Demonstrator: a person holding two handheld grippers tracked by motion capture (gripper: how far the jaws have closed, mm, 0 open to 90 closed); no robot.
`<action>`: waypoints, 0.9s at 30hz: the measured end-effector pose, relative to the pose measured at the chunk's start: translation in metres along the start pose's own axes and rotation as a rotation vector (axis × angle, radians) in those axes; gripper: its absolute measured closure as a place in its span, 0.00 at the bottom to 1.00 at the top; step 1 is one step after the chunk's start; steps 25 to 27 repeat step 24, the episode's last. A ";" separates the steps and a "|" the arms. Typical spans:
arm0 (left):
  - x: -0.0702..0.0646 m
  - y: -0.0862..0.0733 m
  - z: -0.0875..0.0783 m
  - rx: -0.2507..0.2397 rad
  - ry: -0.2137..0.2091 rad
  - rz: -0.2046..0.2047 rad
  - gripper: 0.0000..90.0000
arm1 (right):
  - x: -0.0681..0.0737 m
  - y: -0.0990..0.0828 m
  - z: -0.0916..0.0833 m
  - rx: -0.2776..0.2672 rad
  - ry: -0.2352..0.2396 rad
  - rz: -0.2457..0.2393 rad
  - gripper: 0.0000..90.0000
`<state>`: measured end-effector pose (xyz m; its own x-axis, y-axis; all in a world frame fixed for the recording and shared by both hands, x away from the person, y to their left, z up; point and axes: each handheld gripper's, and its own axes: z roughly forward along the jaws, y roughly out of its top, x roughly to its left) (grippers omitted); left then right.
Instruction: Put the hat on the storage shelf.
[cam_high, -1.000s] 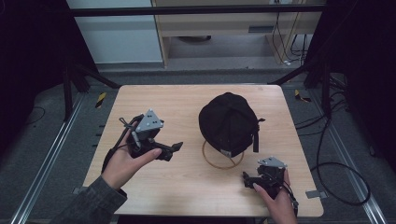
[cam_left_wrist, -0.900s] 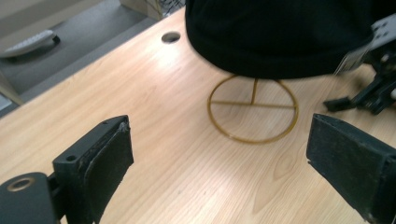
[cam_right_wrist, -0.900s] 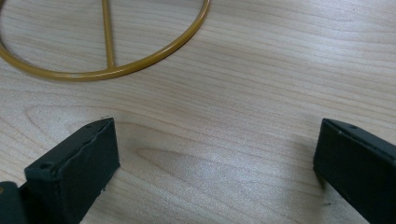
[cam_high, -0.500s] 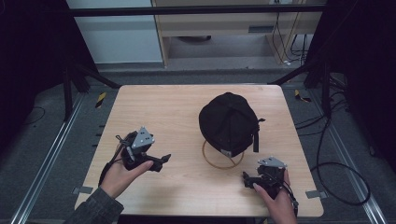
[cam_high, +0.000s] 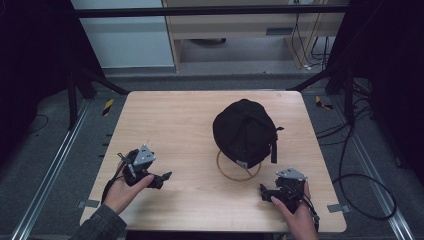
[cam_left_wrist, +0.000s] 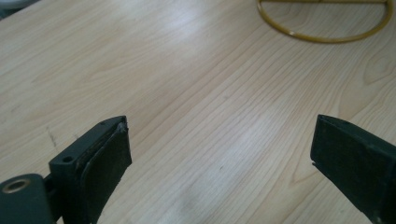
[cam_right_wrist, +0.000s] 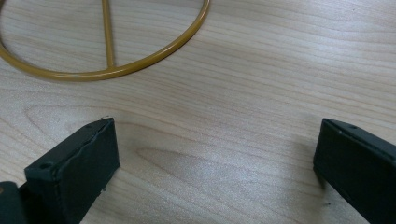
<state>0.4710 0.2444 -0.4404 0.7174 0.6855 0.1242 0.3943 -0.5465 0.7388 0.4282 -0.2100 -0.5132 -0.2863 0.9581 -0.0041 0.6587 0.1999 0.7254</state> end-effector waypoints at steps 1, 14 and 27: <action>0.001 -0.003 0.000 0.004 -0.003 -0.008 0.05 | 0.000 0.000 0.000 -0.001 0.000 0.001 0.00; 0.029 -0.051 0.017 0.065 0.020 -0.127 0.05 | 0.000 0.000 0.000 0.000 0.000 0.000 0.00; 0.033 -0.070 0.029 0.053 0.019 -0.161 0.02 | 0.000 0.000 0.000 0.000 0.000 0.000 0.00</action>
